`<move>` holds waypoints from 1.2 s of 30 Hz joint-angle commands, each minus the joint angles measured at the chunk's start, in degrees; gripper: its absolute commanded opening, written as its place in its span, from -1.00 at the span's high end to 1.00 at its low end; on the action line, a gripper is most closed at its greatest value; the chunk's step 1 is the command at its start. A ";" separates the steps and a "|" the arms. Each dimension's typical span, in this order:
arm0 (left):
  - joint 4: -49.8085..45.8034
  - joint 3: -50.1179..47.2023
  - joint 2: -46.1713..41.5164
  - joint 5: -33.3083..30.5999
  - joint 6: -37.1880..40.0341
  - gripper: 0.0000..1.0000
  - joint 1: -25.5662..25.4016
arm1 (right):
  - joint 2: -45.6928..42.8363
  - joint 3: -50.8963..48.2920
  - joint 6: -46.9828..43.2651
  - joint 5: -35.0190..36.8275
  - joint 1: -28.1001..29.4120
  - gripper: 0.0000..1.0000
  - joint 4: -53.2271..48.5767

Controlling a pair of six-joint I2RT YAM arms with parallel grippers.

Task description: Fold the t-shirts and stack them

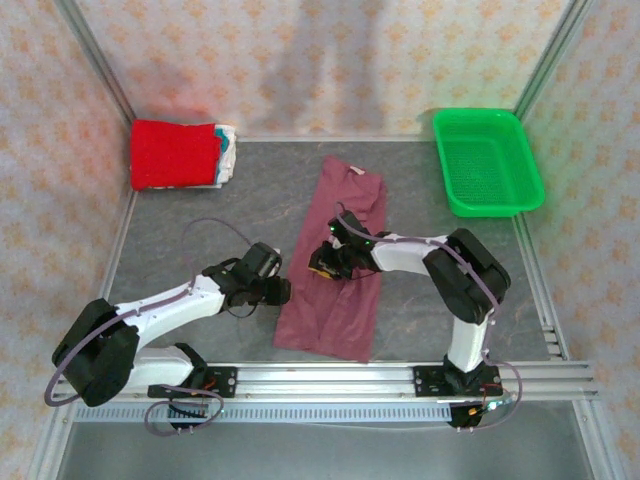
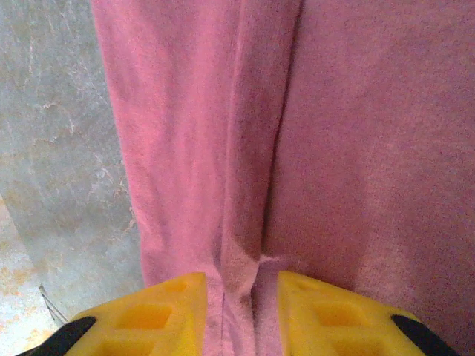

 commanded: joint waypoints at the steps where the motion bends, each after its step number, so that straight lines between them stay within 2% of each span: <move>1: 0.94 -0.27 1.31 -0.97 0.55 0.25 -0.36 | 2.10 0.18 1.23 0.09 0.64 0.44 2.41; 13: 1.60 -0.80 2.33 -1.25 0.16 0.25 -0.44 | 2.42 1.39 1.45 0.99 0.69 0.77 2.64; 30: 2.06 -1.30 3.25 -1.32 0.01 0.25 -0.44 | 3.86 3.28 0.79 1.25 0.69 0.74 1.04; 36: 1.57 -1.32 2.51 -2.07 -0.02 0.25 -0.45 | 2.34 3.35 0.29 2.06 0.69 1.00 -0.11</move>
